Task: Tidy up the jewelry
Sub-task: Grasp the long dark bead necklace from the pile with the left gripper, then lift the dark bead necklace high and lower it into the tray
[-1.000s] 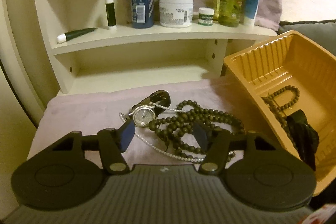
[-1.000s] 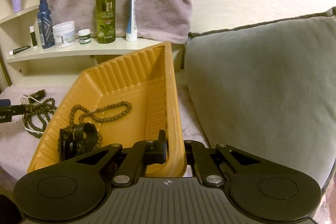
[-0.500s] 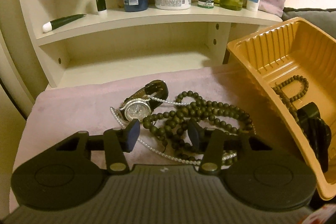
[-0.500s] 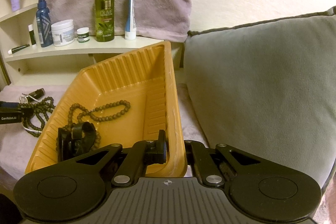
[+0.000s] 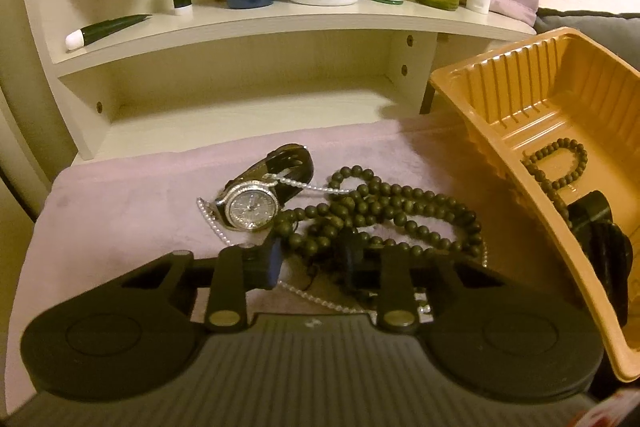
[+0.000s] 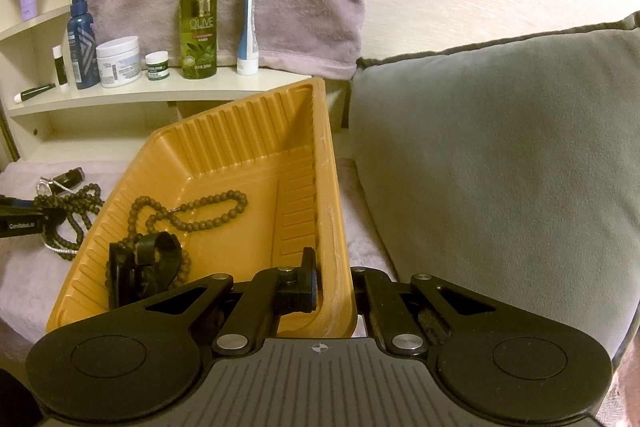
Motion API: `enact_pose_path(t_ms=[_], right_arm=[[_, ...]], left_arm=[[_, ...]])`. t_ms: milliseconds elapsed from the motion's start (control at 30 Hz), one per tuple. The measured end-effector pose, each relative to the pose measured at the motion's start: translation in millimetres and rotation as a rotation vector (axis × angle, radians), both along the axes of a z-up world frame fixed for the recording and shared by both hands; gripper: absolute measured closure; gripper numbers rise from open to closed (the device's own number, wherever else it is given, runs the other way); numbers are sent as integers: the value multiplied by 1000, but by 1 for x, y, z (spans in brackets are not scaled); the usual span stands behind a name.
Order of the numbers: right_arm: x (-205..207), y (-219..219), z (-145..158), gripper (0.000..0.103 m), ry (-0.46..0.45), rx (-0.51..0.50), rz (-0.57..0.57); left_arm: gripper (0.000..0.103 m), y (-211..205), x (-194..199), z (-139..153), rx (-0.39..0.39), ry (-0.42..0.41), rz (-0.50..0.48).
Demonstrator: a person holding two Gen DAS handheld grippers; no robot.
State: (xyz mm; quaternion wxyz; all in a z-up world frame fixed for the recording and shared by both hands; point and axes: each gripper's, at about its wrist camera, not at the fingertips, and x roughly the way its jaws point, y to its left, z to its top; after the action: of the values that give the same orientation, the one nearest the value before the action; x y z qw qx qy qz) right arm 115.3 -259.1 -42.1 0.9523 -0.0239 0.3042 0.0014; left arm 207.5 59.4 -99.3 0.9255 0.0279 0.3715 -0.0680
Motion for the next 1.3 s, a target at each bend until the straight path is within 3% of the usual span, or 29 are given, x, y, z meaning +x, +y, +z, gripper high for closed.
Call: enact_pose_path(t_ms=[100,400,633,1300], right_arm=[[0,0,0,98,0,0,0],[1,1,0,98,-2,1,1],[-1,2,2,98,-7,3,2],[-8,6,9,98,-26,8,8]], left_arm=[[91,0,-1,3,1,-10,-2],[92,-2,-14,29,12,-74,-60],[92,-6,-22,72,60,-173,-127],[92,-25,-23,194,12,-394,-238]])
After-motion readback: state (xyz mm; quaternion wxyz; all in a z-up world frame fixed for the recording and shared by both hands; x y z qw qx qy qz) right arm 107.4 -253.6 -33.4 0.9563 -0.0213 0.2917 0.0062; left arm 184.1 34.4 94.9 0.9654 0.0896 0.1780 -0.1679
